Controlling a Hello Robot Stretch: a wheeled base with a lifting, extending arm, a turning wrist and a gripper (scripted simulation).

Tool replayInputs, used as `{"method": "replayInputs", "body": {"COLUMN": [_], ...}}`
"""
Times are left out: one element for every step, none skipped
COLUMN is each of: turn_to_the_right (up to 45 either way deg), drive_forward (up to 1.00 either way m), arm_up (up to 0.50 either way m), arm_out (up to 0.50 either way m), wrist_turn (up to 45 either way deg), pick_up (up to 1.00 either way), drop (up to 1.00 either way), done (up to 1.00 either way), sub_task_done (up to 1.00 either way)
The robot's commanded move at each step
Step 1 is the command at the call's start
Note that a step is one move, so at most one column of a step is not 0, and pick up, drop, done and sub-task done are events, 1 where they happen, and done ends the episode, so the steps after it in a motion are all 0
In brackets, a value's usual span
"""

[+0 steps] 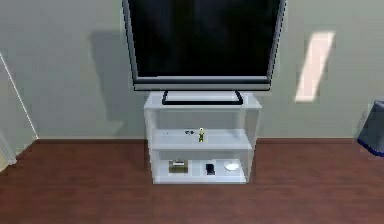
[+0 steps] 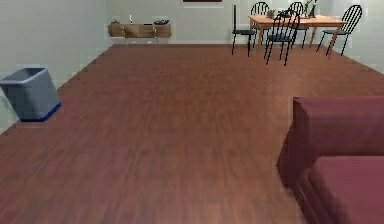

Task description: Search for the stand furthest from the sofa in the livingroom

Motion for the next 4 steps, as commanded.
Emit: {"method": "replayInputs", "body": {"turn_to_the_right": [0.0,45.0,45.0,0.0], "drive_forward": [0.60,0.00,0.00,1.00], "arm_up": [0.00,0.00,0.00,0.00], "arm_out": [0.00,0.00,0.00,0.00], "wrist_turn": [0.0,0.0,0.0,0.0], "pick_up": [0.00,0.00,0.00,0.00], "drop": [0.00,0.00,0.00,0.00], "done": [0.00,0.00,0.00,0.00], "sub_task_done": [0.00,0.00,0.00,0.00]}}
